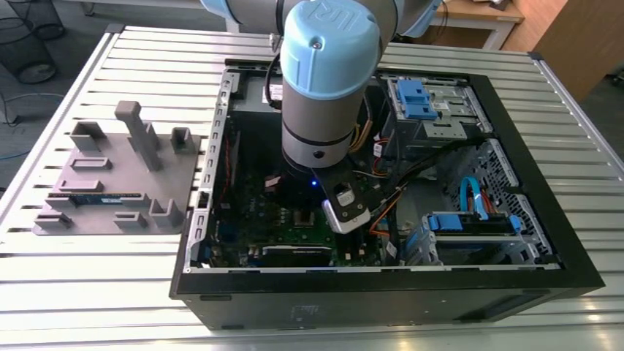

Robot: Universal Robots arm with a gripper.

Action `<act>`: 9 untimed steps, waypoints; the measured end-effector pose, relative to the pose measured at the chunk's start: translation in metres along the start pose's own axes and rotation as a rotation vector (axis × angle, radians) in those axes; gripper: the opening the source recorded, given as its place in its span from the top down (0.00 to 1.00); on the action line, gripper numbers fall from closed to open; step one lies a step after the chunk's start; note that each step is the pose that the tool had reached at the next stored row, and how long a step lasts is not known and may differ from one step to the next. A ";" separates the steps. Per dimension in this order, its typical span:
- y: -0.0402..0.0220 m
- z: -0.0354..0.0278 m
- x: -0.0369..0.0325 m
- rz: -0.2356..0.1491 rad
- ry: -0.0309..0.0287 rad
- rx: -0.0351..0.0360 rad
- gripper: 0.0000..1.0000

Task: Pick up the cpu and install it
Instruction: 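Place the cpu into insertion slot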

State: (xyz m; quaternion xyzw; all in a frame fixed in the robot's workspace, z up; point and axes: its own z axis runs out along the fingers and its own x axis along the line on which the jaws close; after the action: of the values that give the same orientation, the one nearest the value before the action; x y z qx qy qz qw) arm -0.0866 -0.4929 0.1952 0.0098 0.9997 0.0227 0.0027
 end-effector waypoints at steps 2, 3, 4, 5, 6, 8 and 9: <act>-0.0001 0.0001 0.0000 0.000 0.0000 0.0001 0.89; -0.0001 0.0005 0.0000 0.000 0.0001 0.0001 0.89; -0.0002 0.0008 0.0001 0.000 0.0002 0.0004 0.89; -0.0002 0.0011 0.0001 0.000 0.0002 0.0005 0.89; -0.0002 0.0011 0.0001 0.000 0.0002 0.0004 0.89; -0.0002 0.0013 0.0000 0.000 0.0001 0.0001 0.89; -0.0002 0.0013 0.0000 0.000 0.0001 0.0001 0.89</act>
State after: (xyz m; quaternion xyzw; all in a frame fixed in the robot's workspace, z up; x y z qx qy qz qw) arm -0.0866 -0.4930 0.1938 0.0098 0.9997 0.0227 0.0026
